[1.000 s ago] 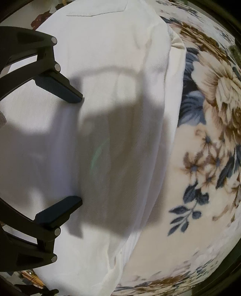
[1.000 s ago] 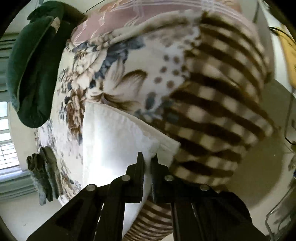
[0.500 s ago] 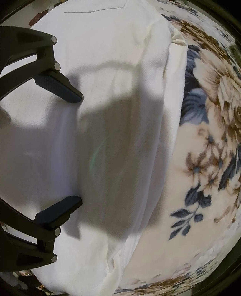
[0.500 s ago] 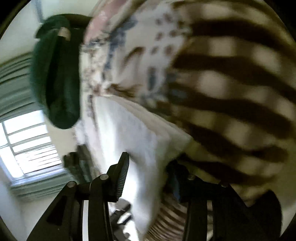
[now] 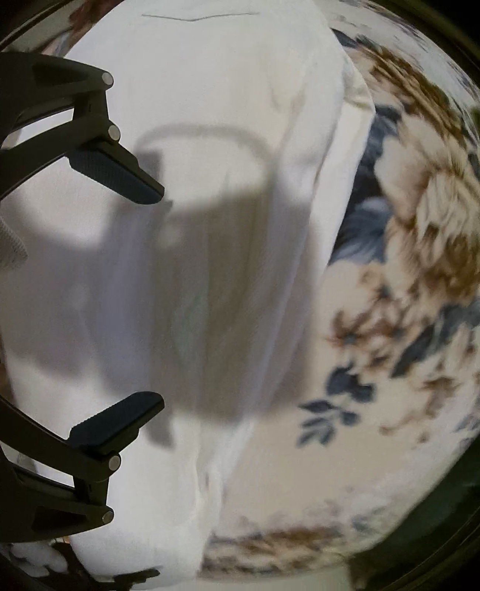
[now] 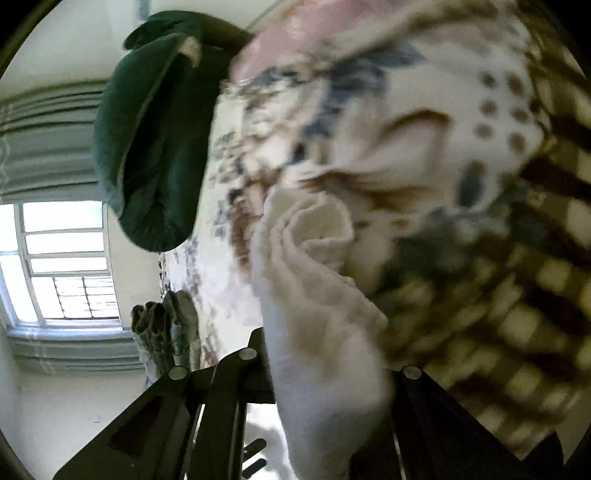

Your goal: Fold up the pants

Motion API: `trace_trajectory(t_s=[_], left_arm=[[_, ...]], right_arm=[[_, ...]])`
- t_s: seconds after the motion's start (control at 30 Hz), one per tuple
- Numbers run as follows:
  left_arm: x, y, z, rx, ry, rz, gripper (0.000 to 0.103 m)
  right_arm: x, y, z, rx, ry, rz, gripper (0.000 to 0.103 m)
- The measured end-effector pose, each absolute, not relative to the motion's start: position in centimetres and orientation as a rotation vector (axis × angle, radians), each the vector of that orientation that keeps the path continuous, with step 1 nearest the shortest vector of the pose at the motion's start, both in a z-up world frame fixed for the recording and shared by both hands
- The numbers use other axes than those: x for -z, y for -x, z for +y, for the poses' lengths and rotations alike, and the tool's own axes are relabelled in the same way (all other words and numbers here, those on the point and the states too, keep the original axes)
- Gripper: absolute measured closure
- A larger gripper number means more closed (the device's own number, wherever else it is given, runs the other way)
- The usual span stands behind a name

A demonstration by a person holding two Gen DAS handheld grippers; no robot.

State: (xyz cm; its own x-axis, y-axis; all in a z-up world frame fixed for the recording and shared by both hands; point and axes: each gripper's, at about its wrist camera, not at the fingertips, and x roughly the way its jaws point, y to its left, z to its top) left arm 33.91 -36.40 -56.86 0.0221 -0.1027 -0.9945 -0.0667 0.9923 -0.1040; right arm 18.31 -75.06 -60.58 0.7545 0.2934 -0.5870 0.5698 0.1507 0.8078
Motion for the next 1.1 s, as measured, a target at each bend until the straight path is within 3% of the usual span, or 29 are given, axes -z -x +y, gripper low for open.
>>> trace_trajectory(t_s=[0.27,0.4,0.53,0.8,0.87,0.9,0.93,1.0,1.1], left_arm=[[50.7,-32.6,-30.8,0.051,0.175,1.414,0.0],[49.1,-31.1,-25.5,0.014,0.166,1.355,0.0],[47.9,-27.6,-16.8,-0.07,0.215,1.347,0.0],[48.7,-23.9,-3.0,-0.232,0.28,1.336,0.0],[49.0,-22.9,0.1,-0.275,0.316,1.341,0.0],[49.1,-22.5,1.4,-0.293,0.339,1.342,0.0],[49.1,-21.9,3.0,-0.313,0.369,1.339,0.0],[49.1,-21.0,5.1,-0.35,0.41,1.331,0.0],[49.3,-19.9,7.2,-0.389,0.466,1.318,0.0]], right_arm=[[48.3,-23.2,-65.2,0.124,-1.181,0.788,0.093],[45.2,-24.9,-56.5,0.087,-1.01,0.863,0.093],[46.3,-26.0,-47.2,0.032,-0.902,0.961,0.093],[54.5,-28.4,-30.5,0.014,-0.617,1.18,0.092],[56.6,-29.1,-27.1,0.043,-0.5,1.292,0.085],[57.6,-29.4,-25.7,0.052,-0.472,1.382,0.072],[58.1,-29.6,-24.3,0.022,-0.466,1.459,0.066],[57.0,-29.4,-22.9,-0.05,-0.47,1.485,0.048],[54.7,-29.1,-23.5,-0.225,-0.731,1.466,0.046]])
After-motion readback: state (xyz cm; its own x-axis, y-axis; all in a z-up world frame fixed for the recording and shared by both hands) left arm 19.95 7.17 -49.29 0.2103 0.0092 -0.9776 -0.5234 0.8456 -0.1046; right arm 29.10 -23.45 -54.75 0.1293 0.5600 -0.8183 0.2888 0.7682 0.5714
